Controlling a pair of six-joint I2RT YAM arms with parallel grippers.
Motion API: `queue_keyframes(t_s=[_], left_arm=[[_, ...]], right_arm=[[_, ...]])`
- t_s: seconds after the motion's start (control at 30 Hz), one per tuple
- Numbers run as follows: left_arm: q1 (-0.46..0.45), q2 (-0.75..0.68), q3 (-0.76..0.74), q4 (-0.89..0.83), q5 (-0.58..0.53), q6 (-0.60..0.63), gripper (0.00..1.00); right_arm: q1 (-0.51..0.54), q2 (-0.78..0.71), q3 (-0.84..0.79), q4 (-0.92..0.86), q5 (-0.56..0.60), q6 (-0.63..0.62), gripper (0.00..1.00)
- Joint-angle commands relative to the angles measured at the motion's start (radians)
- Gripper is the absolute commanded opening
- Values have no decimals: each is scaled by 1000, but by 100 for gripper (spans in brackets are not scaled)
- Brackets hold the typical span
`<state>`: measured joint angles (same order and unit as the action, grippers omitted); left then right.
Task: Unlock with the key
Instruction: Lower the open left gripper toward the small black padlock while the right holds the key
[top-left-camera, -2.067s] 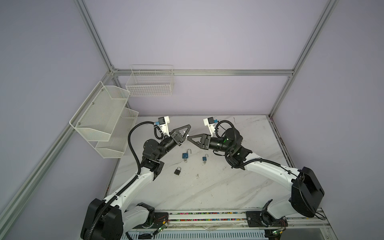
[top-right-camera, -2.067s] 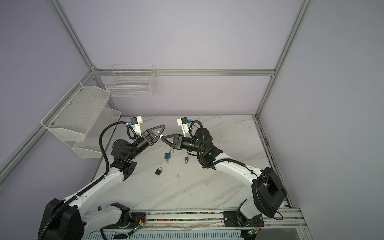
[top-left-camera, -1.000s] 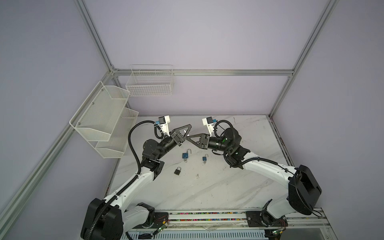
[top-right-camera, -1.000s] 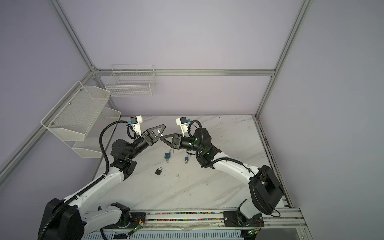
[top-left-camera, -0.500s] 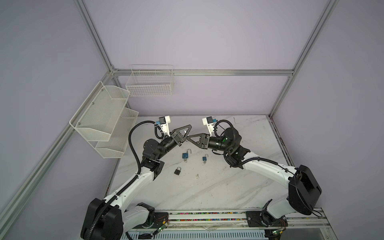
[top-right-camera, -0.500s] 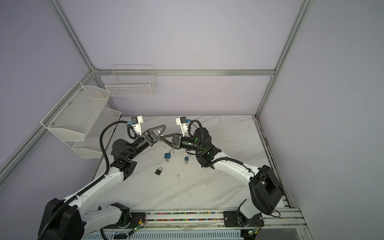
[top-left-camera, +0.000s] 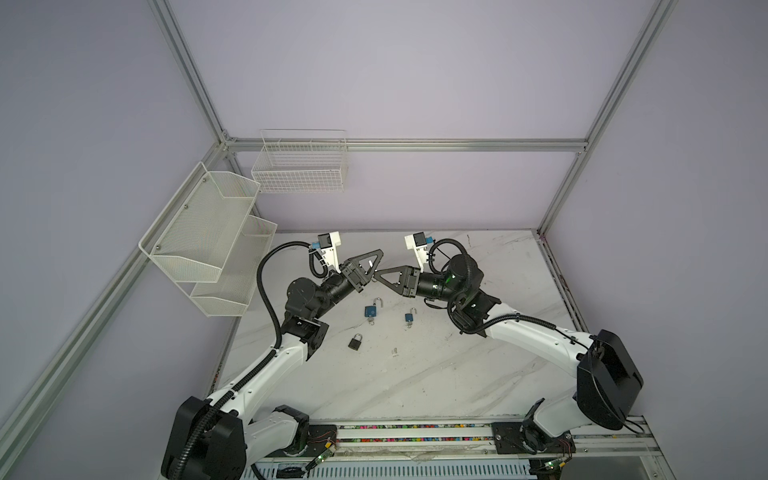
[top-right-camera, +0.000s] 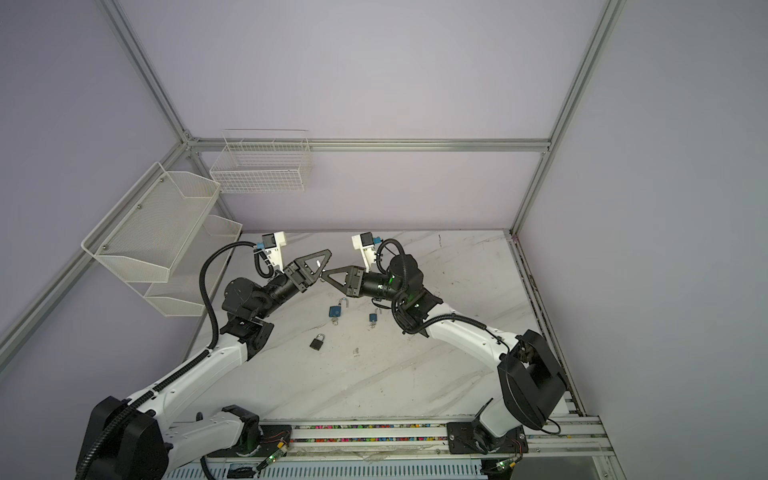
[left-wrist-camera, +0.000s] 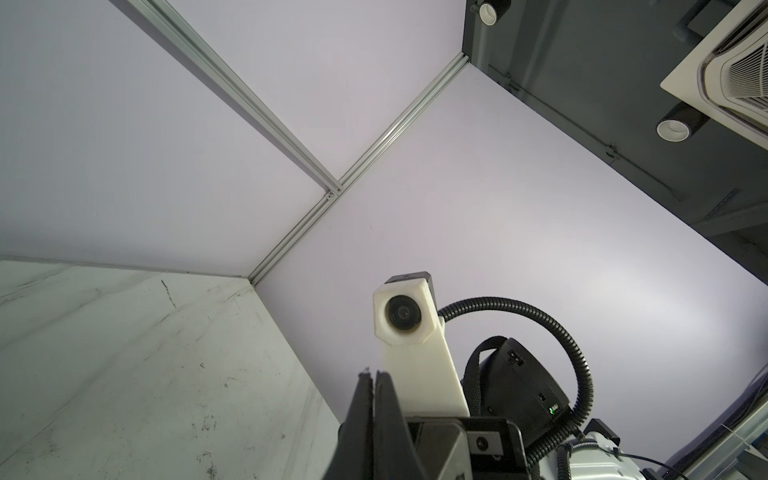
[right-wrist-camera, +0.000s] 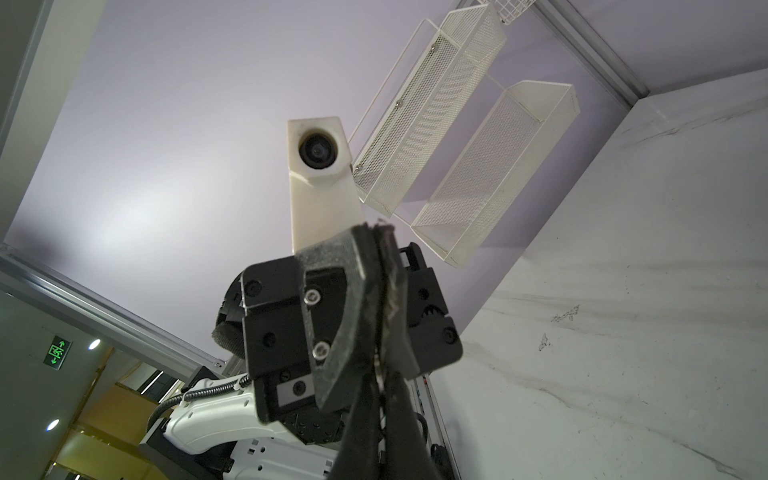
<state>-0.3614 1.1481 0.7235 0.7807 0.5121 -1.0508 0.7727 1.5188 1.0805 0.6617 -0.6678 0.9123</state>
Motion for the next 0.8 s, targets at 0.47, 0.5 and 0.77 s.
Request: queue_keyframes(t_s=[0.47, 0.5, 0.77], left_arm=[[-5, -74, 110, -117, -50, 95, 37], [-4, -86, 108, -138, -57, 106, 43], [11, -213, 127, -624, -202, 293, 59]], right_arm=[[-9, -42, -1, -74, 11, -4, 0], [-11, -52, -8, -90, 14, -11, 0], [-42, -141, -98, -267, 62, -67, 0]])
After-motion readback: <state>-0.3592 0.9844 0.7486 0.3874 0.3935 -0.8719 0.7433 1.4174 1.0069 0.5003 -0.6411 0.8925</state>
